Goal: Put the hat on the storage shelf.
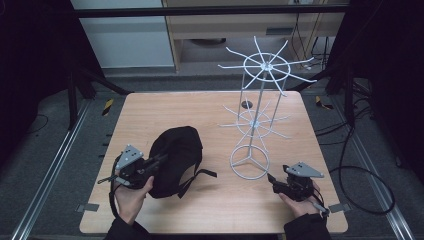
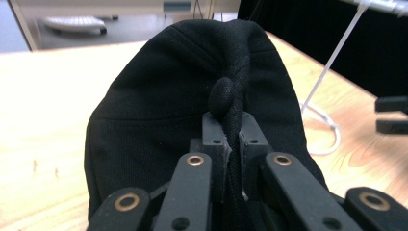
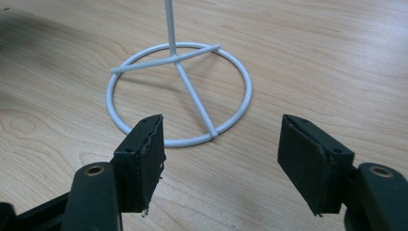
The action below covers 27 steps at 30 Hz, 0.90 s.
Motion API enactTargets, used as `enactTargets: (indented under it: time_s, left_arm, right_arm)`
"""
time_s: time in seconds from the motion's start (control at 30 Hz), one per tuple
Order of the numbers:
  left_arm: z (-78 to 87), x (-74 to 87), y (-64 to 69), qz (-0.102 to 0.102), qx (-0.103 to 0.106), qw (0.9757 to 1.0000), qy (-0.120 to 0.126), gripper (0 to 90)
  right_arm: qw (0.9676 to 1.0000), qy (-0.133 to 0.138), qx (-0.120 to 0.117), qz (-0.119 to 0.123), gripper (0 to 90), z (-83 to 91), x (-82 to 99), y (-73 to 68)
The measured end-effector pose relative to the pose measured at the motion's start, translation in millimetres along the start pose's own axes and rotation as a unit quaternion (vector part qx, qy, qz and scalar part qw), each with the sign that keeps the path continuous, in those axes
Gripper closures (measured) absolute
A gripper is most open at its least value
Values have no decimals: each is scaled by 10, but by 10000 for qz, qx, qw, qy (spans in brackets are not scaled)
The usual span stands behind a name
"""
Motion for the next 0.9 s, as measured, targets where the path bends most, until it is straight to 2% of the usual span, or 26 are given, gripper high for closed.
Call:
enactTargets:
  time_s: [0.2, 0.33, 0.43, 0.63, 0.9]
  left_arm:
    - [190, -183, 63, -97, 105, 9988, 462, 848]
    - [324, -332, 138, -198, 221, 9962, 820, 847]
    - [386, -425, 189, -276, 279, 9943, 995, 847]
    - [479, -633, 288, -398, 457, 9887, 1373, 847]
    - [577, -862, 450, -562, 730, 9785, 1847, 847]
  right_arm:
    - [10000, -11, 15, 2, 330, -5, 2, 0]
    - [10000, -19, 28, 17, 328, -12, 7, 1]
    - [10000, -24, 32, 2, 326, -10, 8, 3]
    - [10000, -1, 69, 14, 323, -12, 8, 12]
    - [10000, 14, 90, 29, 321, -16, 8, 16]
Point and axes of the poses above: each handheld gripper's, and its own axes: z roughly backward along the jaws, x roughly out of its underside, y roughly to its right, the point moved 5 cm from there along -z, roughly forward along the jaws, and after that the axes turned 14 degrees about x, right-handed, at the moved point
